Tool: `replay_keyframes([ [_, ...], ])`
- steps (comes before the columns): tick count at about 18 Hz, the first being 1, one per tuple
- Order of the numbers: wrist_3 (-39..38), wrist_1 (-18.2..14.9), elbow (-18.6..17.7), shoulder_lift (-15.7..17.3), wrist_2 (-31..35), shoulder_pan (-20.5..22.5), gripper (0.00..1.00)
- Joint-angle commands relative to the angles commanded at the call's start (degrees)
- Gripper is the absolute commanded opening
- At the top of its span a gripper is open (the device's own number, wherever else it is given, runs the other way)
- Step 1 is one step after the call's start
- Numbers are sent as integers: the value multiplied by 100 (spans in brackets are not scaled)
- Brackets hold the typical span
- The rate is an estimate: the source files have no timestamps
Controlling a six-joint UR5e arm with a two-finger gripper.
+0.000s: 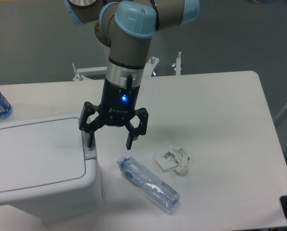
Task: Open the trash can
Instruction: 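Press down on the grey tab with the gripper finger to pop the lid, then lift the gripper up and away from the opened trash can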
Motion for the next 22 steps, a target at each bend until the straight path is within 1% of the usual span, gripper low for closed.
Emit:
replay_keyframes([
  [11, -35, -18, -9, -35, -9, 0, 100],
  [14, -35, -18, 52, 0, -9, 70, 100],
  [15, -18, -18, 157, 26, -9, 123, 100],
  [17, 148, -9, 525, 61, 0, 368, 100],
  [19, 473, -70, 895, 53, 9, 728, 100],
  [20, 623, -62, 949, 61, 52, 860, 100],
  [21, 902, -62, 941, 62, 296, 975, 100],
  [22, 1297, -70, 897, 114, 777, 1063, 100],
])
